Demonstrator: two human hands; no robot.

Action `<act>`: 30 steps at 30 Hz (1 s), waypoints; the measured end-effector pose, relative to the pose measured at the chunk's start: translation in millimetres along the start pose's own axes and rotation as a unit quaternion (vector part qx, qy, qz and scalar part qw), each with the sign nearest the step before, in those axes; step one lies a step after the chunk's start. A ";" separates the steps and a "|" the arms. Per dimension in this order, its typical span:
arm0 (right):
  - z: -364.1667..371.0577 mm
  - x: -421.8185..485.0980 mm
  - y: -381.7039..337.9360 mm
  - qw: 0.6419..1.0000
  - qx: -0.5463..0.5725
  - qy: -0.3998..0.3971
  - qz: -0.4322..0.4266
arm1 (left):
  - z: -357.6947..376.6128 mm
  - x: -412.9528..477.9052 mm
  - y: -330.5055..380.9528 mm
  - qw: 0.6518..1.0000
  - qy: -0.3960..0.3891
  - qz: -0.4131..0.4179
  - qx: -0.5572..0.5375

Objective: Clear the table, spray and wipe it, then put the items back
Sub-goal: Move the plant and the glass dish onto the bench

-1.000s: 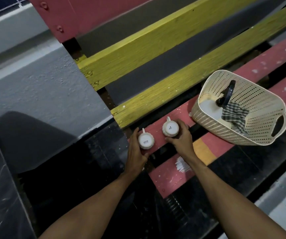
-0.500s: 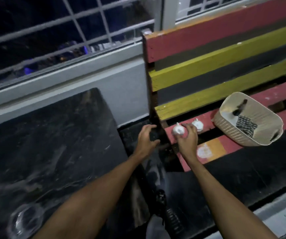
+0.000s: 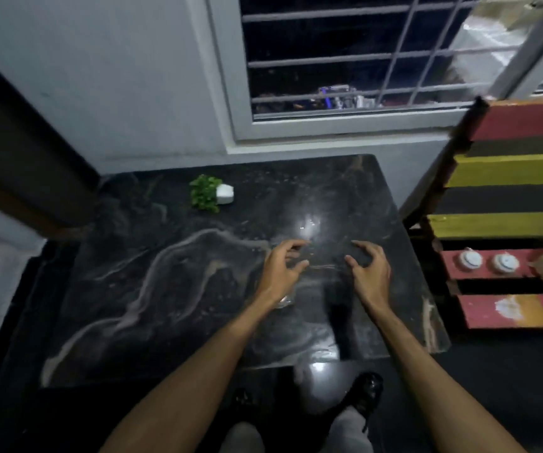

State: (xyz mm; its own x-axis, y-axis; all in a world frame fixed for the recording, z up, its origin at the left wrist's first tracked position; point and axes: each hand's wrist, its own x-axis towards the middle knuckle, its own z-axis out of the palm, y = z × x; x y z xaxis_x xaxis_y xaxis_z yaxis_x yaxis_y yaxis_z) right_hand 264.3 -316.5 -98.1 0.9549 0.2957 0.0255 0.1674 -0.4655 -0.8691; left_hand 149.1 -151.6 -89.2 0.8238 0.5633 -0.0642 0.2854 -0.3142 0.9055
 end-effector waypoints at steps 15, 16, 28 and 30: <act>117.1 -87.6 -37.1 0.970 -0.182 -0.157 0.048 | -118.8 -40.8 -90.2 0.979 0.063 -0.183 0.064; 118.7 -87.2 -35.2 0.968 -0.197 -0.147 0.047 | -118.6 -35.6 -90.7 0.977 0.066 -0.195 0.061; 164.0 -37.7 -31.1 0.965 -0.227 -0.121 0.046 | -137.6 92.7 -116.4 0.932 0.156 -0.323 -0.054; 178.3 -27.1 -35.3 0.966 -0.226 -0.117 0.035 | -138.6 118.4 -124.0 0.916 0.176 -0.349 -0.088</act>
State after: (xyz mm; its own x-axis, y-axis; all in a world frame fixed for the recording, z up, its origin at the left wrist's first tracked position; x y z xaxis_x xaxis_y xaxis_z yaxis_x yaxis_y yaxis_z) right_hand 188.9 -159.5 -156.2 0.8952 0.4057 -0.1846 0.2440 -0.7926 -0.5587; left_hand 143.3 59.9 -150.9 0.2529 0.8016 -0.5417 0.5732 0.3269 0.7514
